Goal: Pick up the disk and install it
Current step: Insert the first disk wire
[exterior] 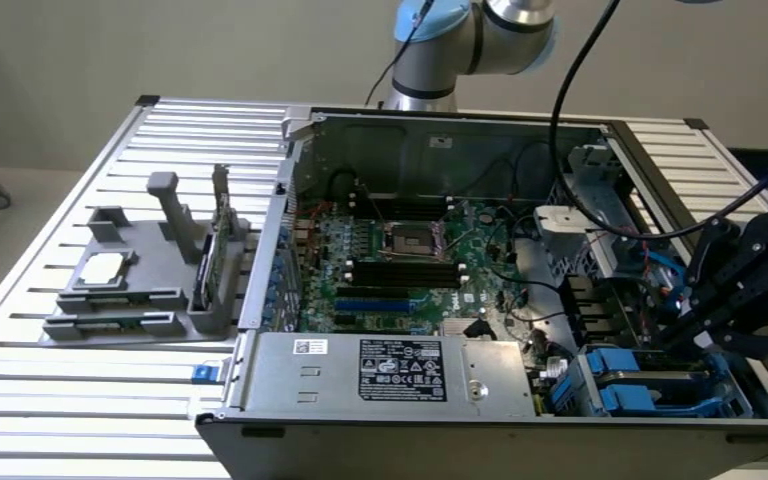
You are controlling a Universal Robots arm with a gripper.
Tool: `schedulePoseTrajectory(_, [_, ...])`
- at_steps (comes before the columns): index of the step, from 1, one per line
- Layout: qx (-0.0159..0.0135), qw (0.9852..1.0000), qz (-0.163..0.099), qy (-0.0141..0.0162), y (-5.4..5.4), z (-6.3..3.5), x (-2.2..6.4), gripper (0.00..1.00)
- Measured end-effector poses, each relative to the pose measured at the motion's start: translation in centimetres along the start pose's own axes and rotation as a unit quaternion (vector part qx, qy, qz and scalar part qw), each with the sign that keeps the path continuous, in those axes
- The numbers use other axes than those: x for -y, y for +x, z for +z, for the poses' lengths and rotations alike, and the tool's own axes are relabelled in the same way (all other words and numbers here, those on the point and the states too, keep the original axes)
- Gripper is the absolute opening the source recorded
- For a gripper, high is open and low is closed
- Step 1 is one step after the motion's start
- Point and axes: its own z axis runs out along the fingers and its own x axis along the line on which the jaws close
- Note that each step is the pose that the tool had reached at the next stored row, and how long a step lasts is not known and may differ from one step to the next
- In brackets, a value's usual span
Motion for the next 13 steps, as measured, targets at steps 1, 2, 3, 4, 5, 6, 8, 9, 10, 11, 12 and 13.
schedulePoseTrajectory(1, [0.0001, 1.0000, 0.000, 0.0000, 0.00, 0.00, 0.00, 0.16])
schedulePoseTrajectory(2, [0.0002, 1.0000, -0.001, -0.0001, 0.01, 0.00, 0.00, 0.16])
schedulePoseTrajectory(3, [0.0003, 1.0000, -0.001, -0.0001, 0.01, 0.00, 0.00, 0.16])
schedulePoseTrajectory(4, [0.0005, 1.0000, -0.002, -0.0001, 0.01, 0.00, 0.00, 0.16])
schedulePoseTrajectory(5, [0.0007, 1.0000, -0.003, -0.0001, 0.01, 0.00, 0.00, 0.16])
schedulePoseTrajectory(6, [0.0009, 1.0000, -0.004, -0.0002, 0.01, 0.01, 0.00, 0.16])
schedulePoseTrajectory(8, [0.0013, 1.0000, -0.006, -0.0004, 0.01, 0.02, -0.01, 0.16])
schedulePoseTrajectory(9, [0.0014, 1.0000, -0.008, -0.0005, 0.02, 0.03, -0.01, 0.16])
schedulePoseTrajectory(10, [0.0015, 1.0000, -0.010, -0.0006, 0.02, 0.03, -0.01, 0.16])
schedulePoseTrajectory(11, [0.0017, 0.9999, -0.012, -0.0007, 0.02, 0.04, -0.01, 0.16])
schedulePoseTrajectory(12, [0.0018, 0.9999, -0.014, -0.0009, 0.02, 0.05, -0.01, 0.16])
schedulePoseTrajectory(13, [0.0021, 0.9999, -0.016, -0.0010, 0.02, 0.06, -0.02, 0.16])
